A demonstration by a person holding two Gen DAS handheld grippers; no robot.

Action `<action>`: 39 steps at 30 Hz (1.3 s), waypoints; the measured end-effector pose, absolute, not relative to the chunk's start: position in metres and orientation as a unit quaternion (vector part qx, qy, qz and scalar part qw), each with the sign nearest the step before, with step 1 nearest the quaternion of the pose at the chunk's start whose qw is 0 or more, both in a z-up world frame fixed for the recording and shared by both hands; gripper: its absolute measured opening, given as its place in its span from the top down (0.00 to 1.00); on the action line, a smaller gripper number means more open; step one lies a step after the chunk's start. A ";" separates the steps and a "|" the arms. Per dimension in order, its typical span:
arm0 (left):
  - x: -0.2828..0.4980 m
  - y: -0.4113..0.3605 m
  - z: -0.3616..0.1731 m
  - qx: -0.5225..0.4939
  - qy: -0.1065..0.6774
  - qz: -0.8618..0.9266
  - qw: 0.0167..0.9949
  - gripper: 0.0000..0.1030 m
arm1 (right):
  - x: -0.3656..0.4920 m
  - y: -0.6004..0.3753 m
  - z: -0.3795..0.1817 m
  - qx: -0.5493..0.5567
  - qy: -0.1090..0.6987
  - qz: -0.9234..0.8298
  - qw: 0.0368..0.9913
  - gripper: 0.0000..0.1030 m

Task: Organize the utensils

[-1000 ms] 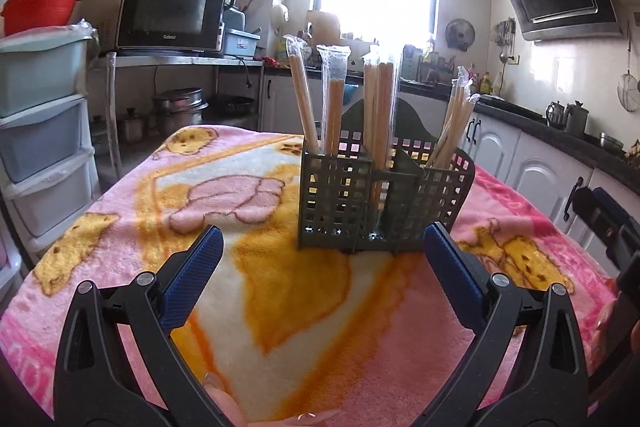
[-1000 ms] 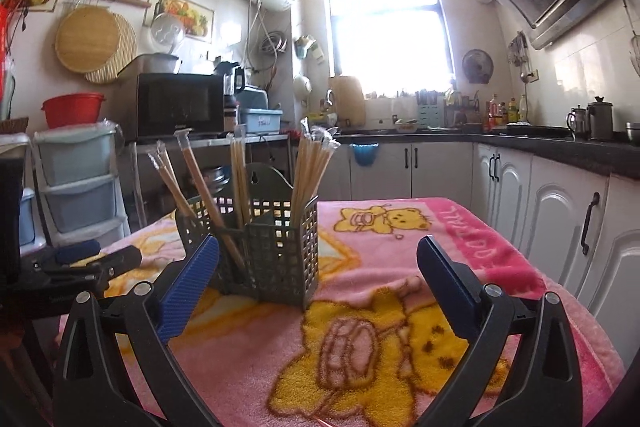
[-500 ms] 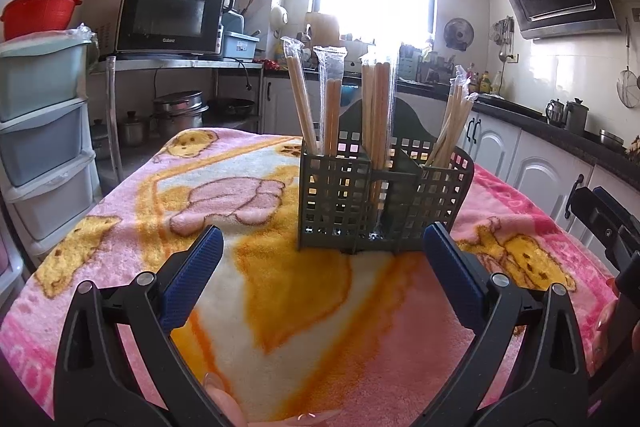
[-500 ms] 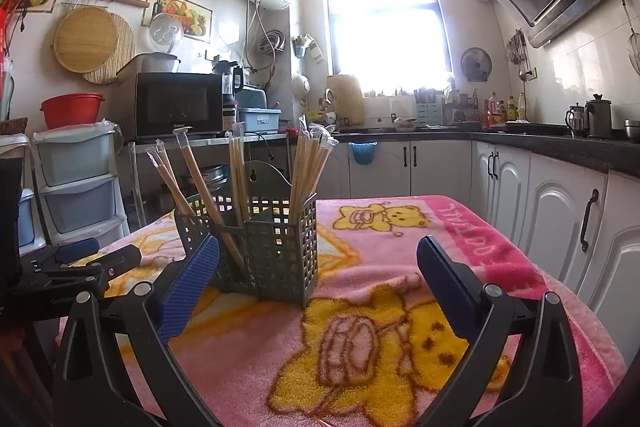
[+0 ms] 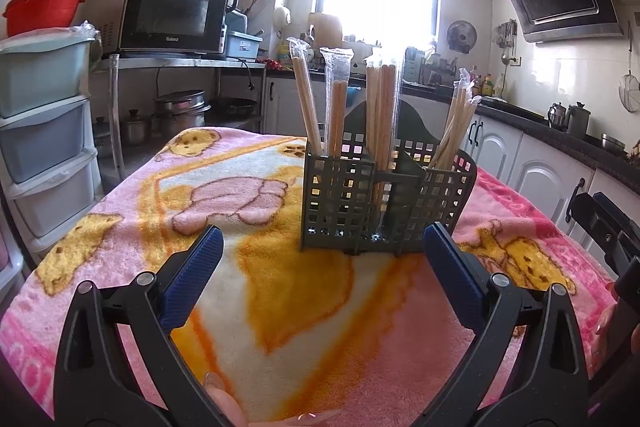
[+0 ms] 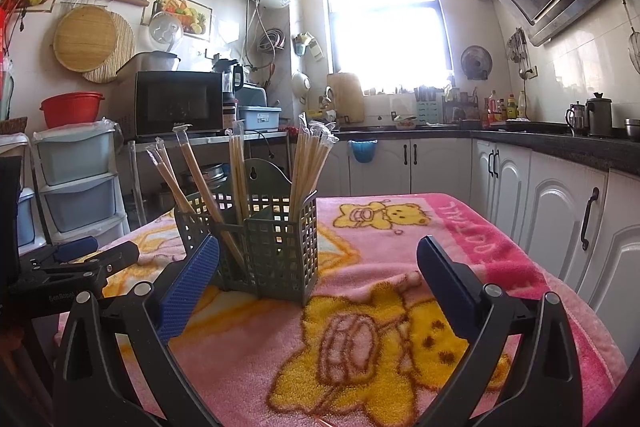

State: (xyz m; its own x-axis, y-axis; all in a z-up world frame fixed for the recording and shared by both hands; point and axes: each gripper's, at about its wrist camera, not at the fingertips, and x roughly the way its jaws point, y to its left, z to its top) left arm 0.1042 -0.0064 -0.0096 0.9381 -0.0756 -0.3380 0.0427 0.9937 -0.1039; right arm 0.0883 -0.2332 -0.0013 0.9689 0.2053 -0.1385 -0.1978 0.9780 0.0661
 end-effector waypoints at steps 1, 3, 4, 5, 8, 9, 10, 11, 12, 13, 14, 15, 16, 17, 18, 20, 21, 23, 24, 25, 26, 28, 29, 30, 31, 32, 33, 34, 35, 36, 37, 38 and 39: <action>0.105 -0.006 -0.009 -0.048 0.173 -0.030 0.983 0.10 | 0.089 -0.233 -0.001 0.026 0.072 0.101 0.992 0.06; 0.104 -0.006 -0.009 -0.048 0.173 -0.030 0.983 0.10 | 0.089 -0.233 -0.002 0.026 0.072 0.101 0.992 0.06; 0.104 -0.006 -0.009 -0.047 0.172 -0.030 0.983 0.10 | 0.088 -0.233 -0.002 0.026 0.071 0.101 0.992 0.06; 0.104 -0.006 -0.009 -0.047 0.172 -0.030 0.983 0.10 | 0.089 -0.233 -0.002 0.026 0.072 0.101 0.992 0.06; 0.104 -0.006 -0.009 -0.048 0.173 -0.030 0.983 0.10 | 0.089 -0.233 -0.002 0.026 0.072 0.101 0.992 0.06; 0.104 -0.005 -0.009 -0.048 0.173 -0.030 0.983 0.10 | 0.088 -0.233 -0.002 0.026 0.072 0.101 0.992 0.06; 0.104 -0.005 -0.009 -0.049 0.172 -0.031 0.983 0.10 | 0.088 -0.233 -0.002 0.026 0.071 0.101 0.992 0.06; 0.104 -0.006 -0.009 -0.048 0.173 -0.030 0.983 0.10 | 0.089 -0.233 -0.002 0.026 0.071 0.101 0.992 0.06; 0.104 -0.006 -0.010 -0.048 0.173 -0.030 0.983 0.10 | 0.089 -0.234 -0.002 0.026 0.071 0.101 0.992 0.06; 0.104 -0.005 -0.009 -0.048 0.172 -0.031 0.983 0.10 | 0.089 -0.234 -0.002 0.026 0.072 0.101 0.992 0.06; 0.104 -0.006 -0.009 -0.048 0.172 -0.030 0.983 0.10 | 0.089 -0.234 -0.002 0.026 0.072 0.101 0.992 0.06; 0.104 -0.006 -0.009 -0.048 0.172 -0.030 0.983 0.10 | 0.089 -0.234 -0.002 0.026 0.071 0.101 0.992 0.06; 0.104 -0.006 -0.010 -0.048 0.172 -0.030 0.983 0.10 | 0.088 -0.234 -0.002 0.026 0.071 0.101 0.992 0.06; 0.104 -0.005 -0.009 -0.048 0.173 -0.030 0.983 0.10 | 0.089 -0.234 -0.002 0.026 0.071 0.101 0.992 0.06; 0.104 -0.006 -0.010 -0.048 0.172 -0.030 0.983 0.10 | 0.089 -0.234 -0.002 0.026 0.071 0.101 0.992 0.06; 0.104 -0.006 -0.010 -0.048 0.172 -0.030 0.983 0.10 | 0.089 -0.234 -0.002 0.026 0.071 0.102 0.992 0.06; 0.104 -0.006 -0.010 -0.048 0.172 -0.029 0.983 0.10 | 0.089 -0.234 -0.002 0.025 0.071 0.101 0.992 0.06; 0.104 -0.006 -0.010 -0.047 0.173 -0.030 0.983 0.10 | 0.089 -0.234 -0.002 0.026 0.071 0.102 0.992 0.06; 0.104 -0.006 -0.010 -0.048 0.172 -0.030 0.983 0.10 | 0.088 -0.234 -0.002 0.026 0.071 0.102 0.992 0.06; 0.104 -0.006 -0.009 -0.048 0.172 -0.030 0.983 0.10 | 0.088 -0.234 -0.002 0.026 0.071 0.101 0.992 0.06; 0.104 -0.006 -0.010 -0.048 0.173 -0.030 0.983 0.10 | 0.089 -0.234 -0.002 0.026 0.071 0.101 0.992 0.06; 0.104 -0.006 -0.010 -0.049 0.173 -0.029 0.983 0.10 | 0.088 -0.234 -0.002 0.026 0.071 0.101 0.992 0.06; 0.104 -0.005 -0.010 -0.049 0.173 -0.029 0.983 0.10 | 0.089 -0.234 -0.002 0.026 0.071 0.101 0.992 0.06; 0.104 -0.005 -0.009 -0.050 0.174 -0.029 0.983 0.10 | 0.089 -0.234 -0.002 0.026 0.072 0.101 0.992 0.06; 0.105 -0.005 -0.009 -0.049 0.175 -0.029 0.983 0.10 | 0.089 -0.234 -0.002 0.025 0.072 0.101 0.992 0.06; 0.105 -0.006 -0.009 -0.049 0.175 -0.029 0.983 0.10 | 0.089 -0.234 -0.002 0.025 0.072 0.100 0.992 0.06; 0.105 -0.006 -0.009 -0.049 0.175 -0.028 0.983 0.10 | 0.089 -0.234 -0.002 0.025 0.072 0.100 0.992 0.06; 0.104 -0.006 -0.009 -0.049 0.175 -0.030 0.983 0.10 | 0.089 -0.234 -0.002 0.025 0.072 0.100 0.992 0.06; 0.104 -0.006 -0.010 -0.049 0.175 -0.029 0.983 0.10 | 0.088 -0.234 -0.002 0.025 0.072 0.100 0.992 0.06; 0.105 -0.006 -0.010 -0.048 0.176 -0.029 0.983 0.10 | 0.089 -0.235 -0.002 0.026 0.072 0.101 0.992 0.06; 0.105 -0.006 -0.010 -0.049 0.176 -0.031 0.983 0.10 | 0.089 -0.235 -0.002 0.026 0.072 0.100 0.992 0.06; 0.105 -0.006 -0.010 -0.050 0.177 -0.031 0.982 0.10 | 0.089 -0.235 -0.001 0.026 0.072 0.099 0.992 0.06; 0.106 -0.006 -0.010 -0.051 0.178 -0.029 0.982 0.10 | 0.089 -0.234 -0.001 0.027 0.072 0.098 0.992 0.06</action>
